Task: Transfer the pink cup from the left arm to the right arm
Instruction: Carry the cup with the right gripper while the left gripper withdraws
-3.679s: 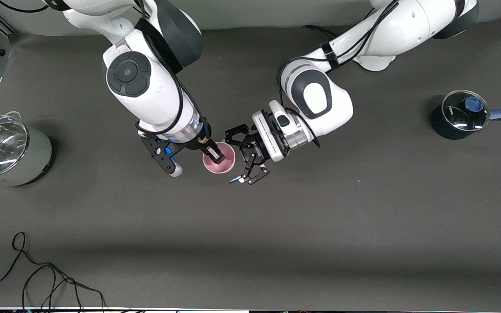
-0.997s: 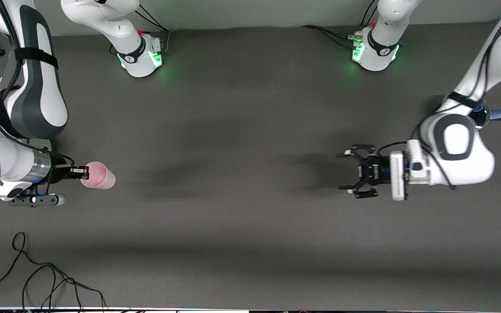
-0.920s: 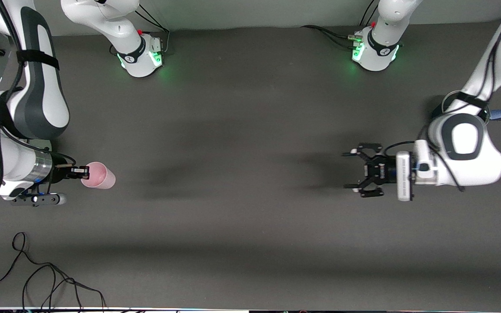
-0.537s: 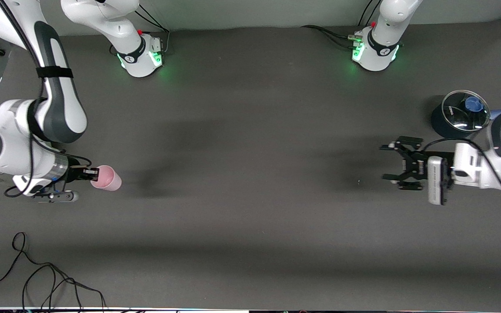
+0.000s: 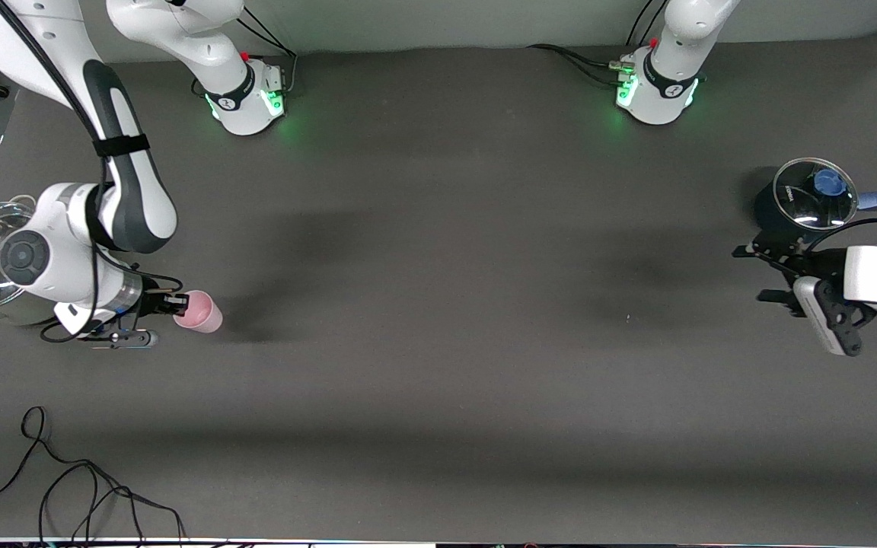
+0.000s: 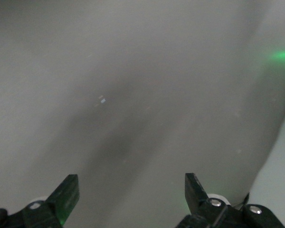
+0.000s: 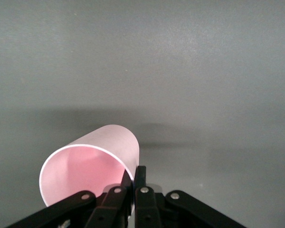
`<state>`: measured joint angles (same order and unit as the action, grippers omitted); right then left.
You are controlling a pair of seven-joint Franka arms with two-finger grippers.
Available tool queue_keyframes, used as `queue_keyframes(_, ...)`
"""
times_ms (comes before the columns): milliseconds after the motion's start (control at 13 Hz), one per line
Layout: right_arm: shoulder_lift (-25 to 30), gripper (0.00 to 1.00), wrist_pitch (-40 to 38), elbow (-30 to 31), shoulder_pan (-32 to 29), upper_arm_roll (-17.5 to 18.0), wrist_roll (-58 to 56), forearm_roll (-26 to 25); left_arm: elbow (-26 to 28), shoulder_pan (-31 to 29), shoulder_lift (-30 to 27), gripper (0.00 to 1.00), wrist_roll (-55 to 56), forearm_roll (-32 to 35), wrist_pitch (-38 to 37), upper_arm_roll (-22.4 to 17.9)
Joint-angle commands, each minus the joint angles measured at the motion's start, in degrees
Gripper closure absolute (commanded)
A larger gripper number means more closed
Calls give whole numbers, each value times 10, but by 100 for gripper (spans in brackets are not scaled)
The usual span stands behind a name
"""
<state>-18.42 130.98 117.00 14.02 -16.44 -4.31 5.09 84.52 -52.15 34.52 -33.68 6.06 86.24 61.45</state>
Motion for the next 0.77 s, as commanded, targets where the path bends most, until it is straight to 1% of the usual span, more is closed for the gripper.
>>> queue_keyframes(0, -3, 100, 45, 29, 0, -2, -12, 0, -2, 18, -43, 1, 90, 71, -10, -6)
queue_keyframes(77, -4, 100, 51, 34, 0, -2, -11, 0, -2, 19, -45, 1, 121, 97, -13, -3)
queue_keyframes(153, -6, 100, 63, 42, 0, -1, -11, 4, -2, 14, -48, 1, 134, 108, -14, 1)
queue_keyframes(230, -6, 100, 72, 45, 0, -1, -11, 12, -3, 13, -66, 0, 136, 108, -13, -2)
queue_keyframes(307, -6, 96, 73, 46, 1, -1, -11, 15, -3, 13, -87, 0, 142, 108, -9, -4)
queue_keyframes(383, -5, 60, 71, 46, 1, -1, -10, 15, -3, 13, -109, 0, 175, 108, -9, -5)
queue_keyframes(460, -2, 38, 69, 46, 1, -1, -10, 15, -3, 14, -120, 1, 221, 109, -9, -6)
queue_keyframes(537, 0, 7, 69, 46, 1, -1, -10, 15, -3, 14, -127, 0, 260, 109, -11, -6)
queue_keyframes(613, 3, 0, 67, 45, 1, -2, -10, 15, -3, 13, -134, 0, 299, 109, -12, -5)
queue_keyframes(690, 12, 0, 58, 42, 1, -2, -10, 15, -3, 13, -145, 0, 348, 109, -11, -5)
